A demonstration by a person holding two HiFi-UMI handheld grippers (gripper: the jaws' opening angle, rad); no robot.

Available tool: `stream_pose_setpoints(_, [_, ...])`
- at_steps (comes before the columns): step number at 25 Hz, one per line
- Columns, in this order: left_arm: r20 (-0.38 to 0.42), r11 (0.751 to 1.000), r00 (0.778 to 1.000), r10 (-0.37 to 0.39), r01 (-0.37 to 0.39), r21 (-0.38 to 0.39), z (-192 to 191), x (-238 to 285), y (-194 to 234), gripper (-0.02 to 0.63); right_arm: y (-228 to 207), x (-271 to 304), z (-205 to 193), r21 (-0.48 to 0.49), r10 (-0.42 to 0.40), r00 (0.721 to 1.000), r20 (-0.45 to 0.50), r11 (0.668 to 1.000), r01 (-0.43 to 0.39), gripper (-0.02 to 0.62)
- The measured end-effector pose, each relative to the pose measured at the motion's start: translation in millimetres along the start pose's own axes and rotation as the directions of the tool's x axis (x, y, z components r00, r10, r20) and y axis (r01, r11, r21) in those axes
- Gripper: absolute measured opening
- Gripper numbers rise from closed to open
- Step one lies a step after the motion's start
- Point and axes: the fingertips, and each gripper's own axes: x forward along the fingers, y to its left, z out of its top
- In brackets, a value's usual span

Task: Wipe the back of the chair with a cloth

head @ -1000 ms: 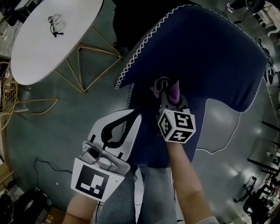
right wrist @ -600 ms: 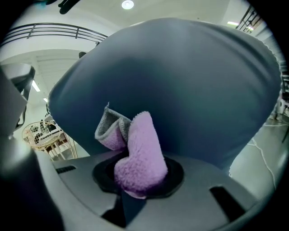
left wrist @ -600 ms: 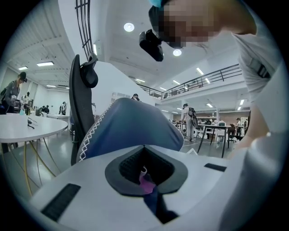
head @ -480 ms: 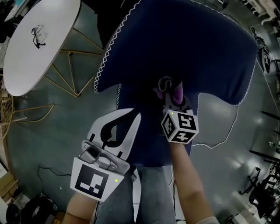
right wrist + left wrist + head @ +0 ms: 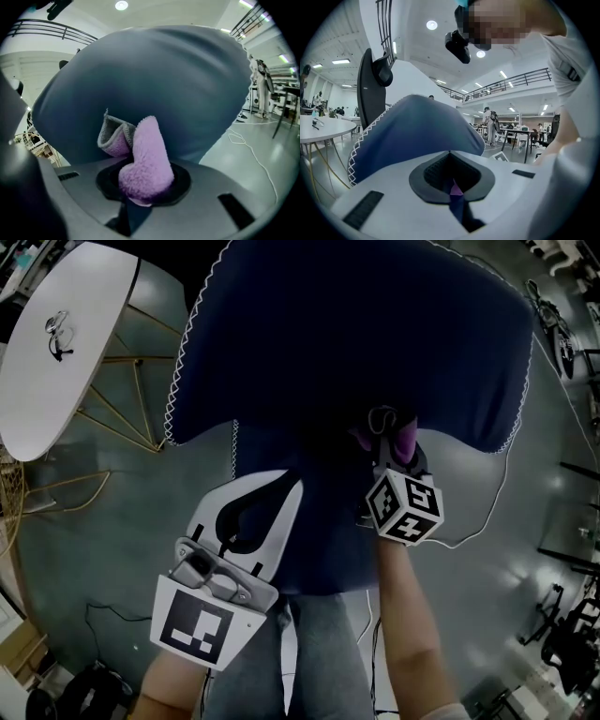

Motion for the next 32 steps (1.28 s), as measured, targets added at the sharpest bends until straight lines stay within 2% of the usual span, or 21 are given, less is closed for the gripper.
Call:
stream_pose_setpoints(7, [-0.003,0.999,0.999,-0.034,0.034,0.012,0,16,-11,0.012,-48,-7,2,0.001,-0.082,0.997,0.006,0.997,0.082,0.078])
stream_pose_setpoints(12, [-0.006,0.999,0.999,-0.046,0.046,0.023,2,21,-18,0.012,-65,-12,3,-0.028,-0.103,0.995,0.007,0.994,0.103,0.078])
stream_pose_setpoints(17, [-0.008,0.999,0.999,-0.040,0.041,0.020,0,18,-17,0.012,-85,-18,2,-0.004,-0.152,0.988,0.011,0.988,0.152,0.078])
stream_pose_setpoints(32, [0.011,0.998,0.999,-0.053,0.053,0.024,6,5,-21,0.012,-76,-41,4,0.014,-0.151,0.988,0.034,0.989,0.150,0.077])
